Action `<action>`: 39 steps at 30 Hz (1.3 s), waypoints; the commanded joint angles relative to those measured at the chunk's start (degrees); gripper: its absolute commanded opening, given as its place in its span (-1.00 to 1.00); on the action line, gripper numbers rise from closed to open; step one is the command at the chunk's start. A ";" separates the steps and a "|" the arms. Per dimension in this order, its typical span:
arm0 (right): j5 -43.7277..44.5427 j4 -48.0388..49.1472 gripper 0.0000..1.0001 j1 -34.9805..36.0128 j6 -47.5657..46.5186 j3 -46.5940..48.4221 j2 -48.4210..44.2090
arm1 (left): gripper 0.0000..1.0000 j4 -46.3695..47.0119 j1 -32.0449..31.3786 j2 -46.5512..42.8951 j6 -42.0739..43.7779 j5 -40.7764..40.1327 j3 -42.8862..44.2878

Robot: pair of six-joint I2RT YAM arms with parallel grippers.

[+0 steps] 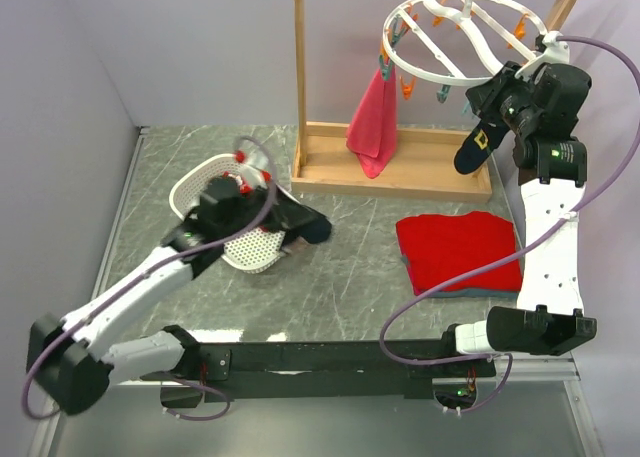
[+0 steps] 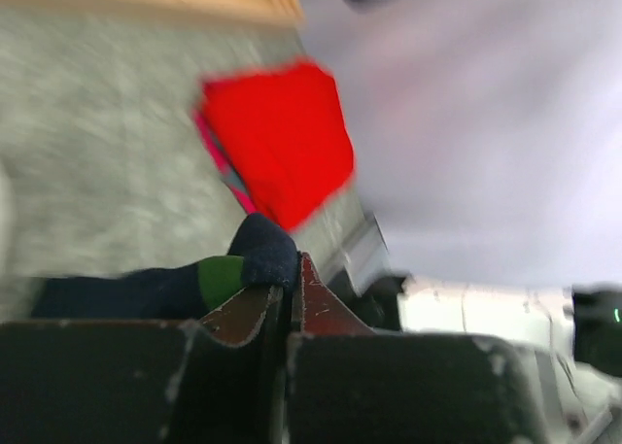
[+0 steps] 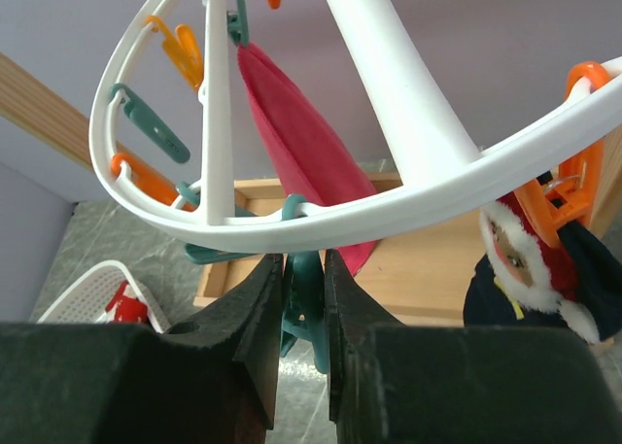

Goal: Remove the socks clipped to the hanger

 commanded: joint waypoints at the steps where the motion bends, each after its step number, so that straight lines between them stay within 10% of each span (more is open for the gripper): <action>1: -1.88 1.45 -1.00 -0.36 0.56 0.13 -1.66 | -0.83 -10.01 9.66 -7.35 3.96 -2.36 1.33; 8: -1.88 1.71 -1.00 -0.36 0.47 -0.39 -1.57 | -0.92 -20.31 30.04 -4.91 10.82 5.89 7.22; 15: -2.50 2.41 -1.00 -0.45 0.73 -0.74 -1.83 | -0.96 -6.88 45.96 2.91 5.65 20.14 6.87; 26: -2.67 2.76 -1.00 -0.36 0.64 -0.92 -1.83 | -0.90 -7.58 47.56 18.56 9.42 14.78 17.68; 35: -3.64 3.11 -1.00 -0.45 1.08 -1.53 -1.92 | -0.72 6.66 47.38 31.48 -2.18 25.50 16.72; 39: -4.08 3.38 -1.00 -0.45 1.43 -1.80 -1.84 | -0.40 5.20 45.89 29.82 -0.70 23.66 14.69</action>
